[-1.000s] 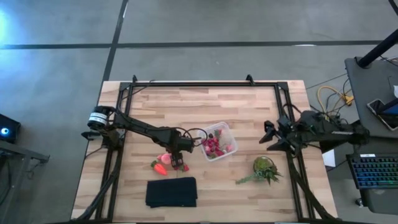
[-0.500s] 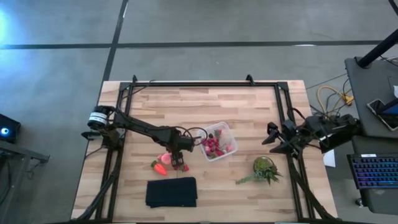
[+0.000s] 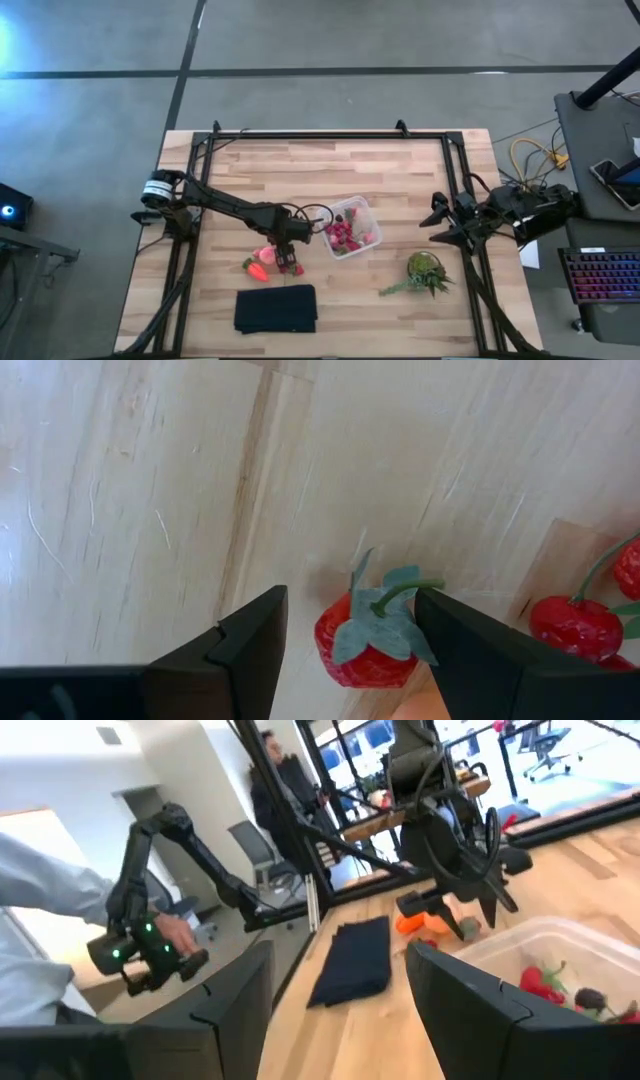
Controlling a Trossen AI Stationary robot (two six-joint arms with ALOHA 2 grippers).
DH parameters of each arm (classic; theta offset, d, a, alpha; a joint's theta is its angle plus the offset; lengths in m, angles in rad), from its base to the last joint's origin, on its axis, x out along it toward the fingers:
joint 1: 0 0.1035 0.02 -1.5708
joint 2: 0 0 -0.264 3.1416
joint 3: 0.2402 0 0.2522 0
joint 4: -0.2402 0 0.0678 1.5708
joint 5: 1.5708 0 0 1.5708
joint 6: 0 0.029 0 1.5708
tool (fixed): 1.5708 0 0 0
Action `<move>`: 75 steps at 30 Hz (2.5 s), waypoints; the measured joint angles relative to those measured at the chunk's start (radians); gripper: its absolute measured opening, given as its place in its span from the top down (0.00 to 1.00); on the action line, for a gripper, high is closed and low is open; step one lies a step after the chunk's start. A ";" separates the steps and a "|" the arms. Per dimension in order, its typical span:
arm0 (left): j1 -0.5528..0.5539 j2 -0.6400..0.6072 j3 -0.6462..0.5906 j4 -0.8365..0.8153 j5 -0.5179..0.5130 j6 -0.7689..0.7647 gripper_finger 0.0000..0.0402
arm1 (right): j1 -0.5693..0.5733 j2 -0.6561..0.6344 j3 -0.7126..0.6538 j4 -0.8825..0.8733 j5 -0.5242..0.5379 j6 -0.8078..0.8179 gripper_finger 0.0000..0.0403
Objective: Pick and placing Produce into tupperware
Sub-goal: Put the red strawberry into the container
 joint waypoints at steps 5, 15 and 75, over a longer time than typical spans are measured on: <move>0.000 0.000 0.000 0.001 -0.002 0.001 0.49 | 0.000 0.002 -0.088 0.140 0.006 0.048 0.46; 0.000 0.000 0.000 0.000 -0.001 -0.002 0.49 | -0.018 0.002 -0.181 0.263 -0.020 0.093 0.46; -0.019 -0.001 -0.005 -0.056 -0.011 0.148 0.49 | -0.258 0.121 -0.187 0.151 -0.138 -0.031 0.46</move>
